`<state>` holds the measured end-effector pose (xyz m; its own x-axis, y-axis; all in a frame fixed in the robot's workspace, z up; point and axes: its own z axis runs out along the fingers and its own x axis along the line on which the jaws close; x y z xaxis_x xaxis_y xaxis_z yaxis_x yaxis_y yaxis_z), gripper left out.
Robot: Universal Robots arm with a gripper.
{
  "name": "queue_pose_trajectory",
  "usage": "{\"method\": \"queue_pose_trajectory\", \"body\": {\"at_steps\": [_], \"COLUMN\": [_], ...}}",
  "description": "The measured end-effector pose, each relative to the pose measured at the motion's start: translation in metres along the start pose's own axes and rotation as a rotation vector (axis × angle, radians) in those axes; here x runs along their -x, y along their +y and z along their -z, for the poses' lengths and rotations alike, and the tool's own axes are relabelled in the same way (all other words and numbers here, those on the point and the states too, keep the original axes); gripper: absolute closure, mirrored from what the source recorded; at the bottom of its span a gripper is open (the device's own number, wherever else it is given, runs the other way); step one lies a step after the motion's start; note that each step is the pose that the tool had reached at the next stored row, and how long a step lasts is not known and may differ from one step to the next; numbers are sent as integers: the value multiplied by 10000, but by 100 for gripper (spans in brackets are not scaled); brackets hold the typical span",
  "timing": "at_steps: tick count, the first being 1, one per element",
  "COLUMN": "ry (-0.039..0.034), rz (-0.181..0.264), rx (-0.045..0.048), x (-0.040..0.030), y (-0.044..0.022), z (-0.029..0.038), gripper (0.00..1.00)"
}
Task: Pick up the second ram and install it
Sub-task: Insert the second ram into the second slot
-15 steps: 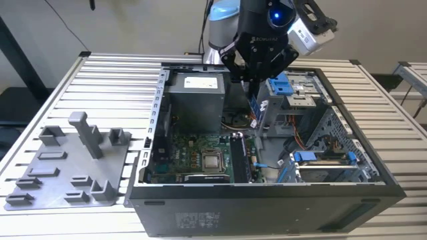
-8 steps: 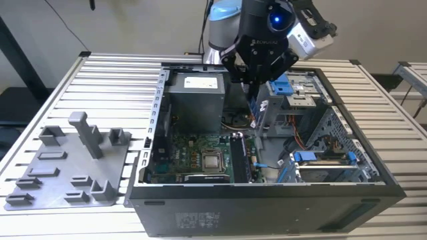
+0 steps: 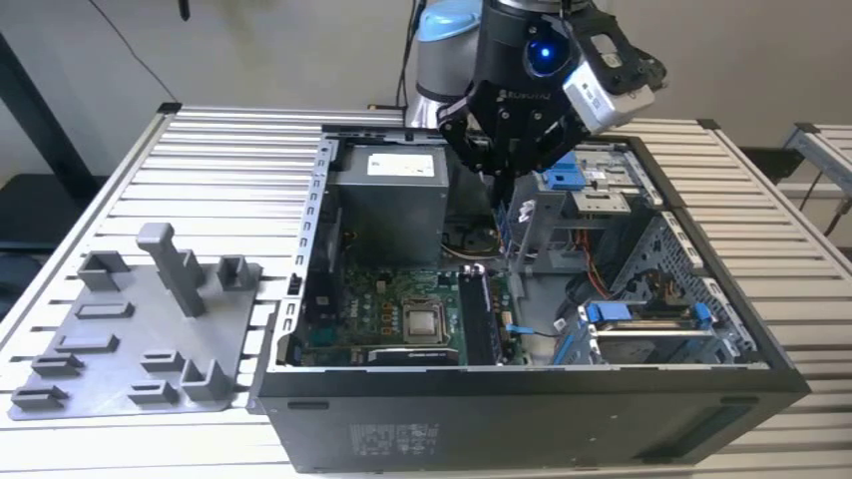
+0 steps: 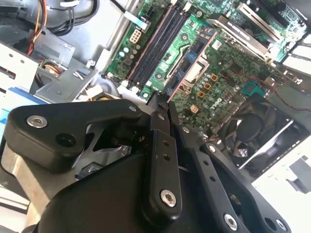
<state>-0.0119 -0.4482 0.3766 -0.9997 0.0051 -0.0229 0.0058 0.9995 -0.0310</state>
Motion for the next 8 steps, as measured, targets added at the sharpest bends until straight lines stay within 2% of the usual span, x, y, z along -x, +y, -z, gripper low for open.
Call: {"method": "queue_pose_trajectory", "body": {"at_steps": [5, 8], "ry": [-7, -59], "rz": [-50, -153], "rx": [7, 2], "x": [-1, -3], "y": [0, 2], "z": [-23, -69], "gripper": [86, 86]}}
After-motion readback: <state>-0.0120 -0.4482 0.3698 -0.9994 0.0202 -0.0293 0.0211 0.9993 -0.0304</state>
